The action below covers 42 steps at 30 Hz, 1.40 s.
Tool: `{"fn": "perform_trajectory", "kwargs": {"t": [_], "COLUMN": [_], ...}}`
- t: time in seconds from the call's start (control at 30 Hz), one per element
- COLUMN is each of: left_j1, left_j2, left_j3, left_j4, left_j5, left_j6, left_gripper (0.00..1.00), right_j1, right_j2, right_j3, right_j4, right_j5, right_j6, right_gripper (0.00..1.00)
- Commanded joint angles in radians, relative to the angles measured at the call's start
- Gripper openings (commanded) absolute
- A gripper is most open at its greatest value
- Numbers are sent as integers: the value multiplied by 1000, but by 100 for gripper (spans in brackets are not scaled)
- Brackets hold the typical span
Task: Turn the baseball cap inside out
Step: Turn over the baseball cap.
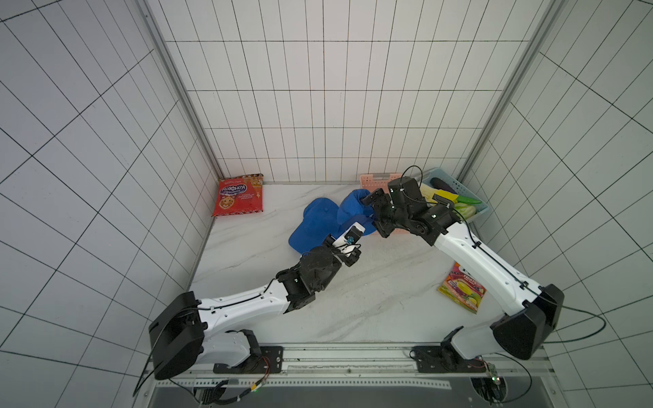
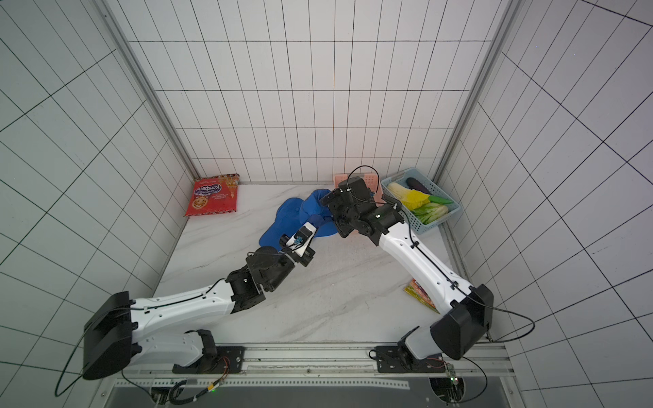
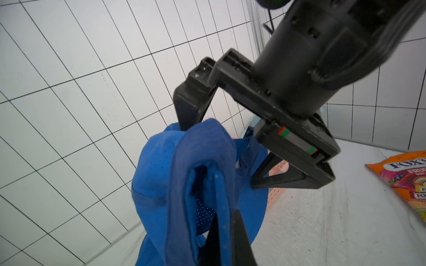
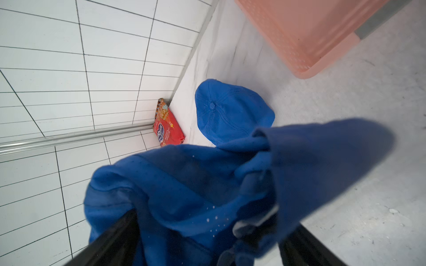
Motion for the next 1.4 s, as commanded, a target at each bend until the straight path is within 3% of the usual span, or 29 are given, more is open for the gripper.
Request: {"fn": "perform_trajectory", "kwargs": {"t": [0.0, 0.07, 0.23, 0.3, 0.37, 0.4, 0.47, 0.53, 0.6, 0.67, 0.8, 0.93, 1.17, 1.37], "left_j1": [-36, -35, -37, -37, -36, -36, -36, -30, 22, 164, 500, 666, 659, 573], "left_j2": [5, 3, -36, -67, -108, -131, -199, -291, -397, -462, -489, -382, -153, -70], "left_j3": [-8, -13, -19, -27, -35, -38, -44, -63, -81, -98, -95, -63, 93, 182], "left_j4": [52, 64, 22, -13, -64, -94, -190, -263, -322, -374, -439, -330, -154, -143], "left_j5": [103, 105, 94, 89, 105, 118, 142, 150, 194, 325, 685, 961, 1319, 1367], "left_j6": [64, 61, -15, -67, -119, -161, -270, -395, -566, -803, -1100, -1248, -1260, -1202], "left_gripper": [0, 0, 0, 23, 62, 76, 91, 98, 99, 99, 99, 98, 84, 71], "right_j1": [13, 13, 5, -5, -18, -29, -70, -128, -208, -304, -438, -476, -474, -424], "right_j2": [24, 8, -57, -82, -104, -119, -161, -202, -235, -239, -203, -208, -257, -269], "right_j3": [18, -3, -76, -100, -129, -155, -215, -309, -421, -488, -485, -447, -378, -327], "right_j4": [75, 107, 196, 207, 230, 253, 328, 460, 658, 866, 959, 986, 889, 823], "right_j5": [-91, -88, -49, -41, -41, -47, -79, -160, -303, -475, -803, -1029, -1196, -1245], "right_j6": [-69, -111, -221, -273, -310, -329, -379, -433, -470, -483, -529, -591, -644, -664], "right_gripper": [80, 67, 1, 0, 0, 0, 0, 0, 0, 0, 0, 0, 0, 0]}}
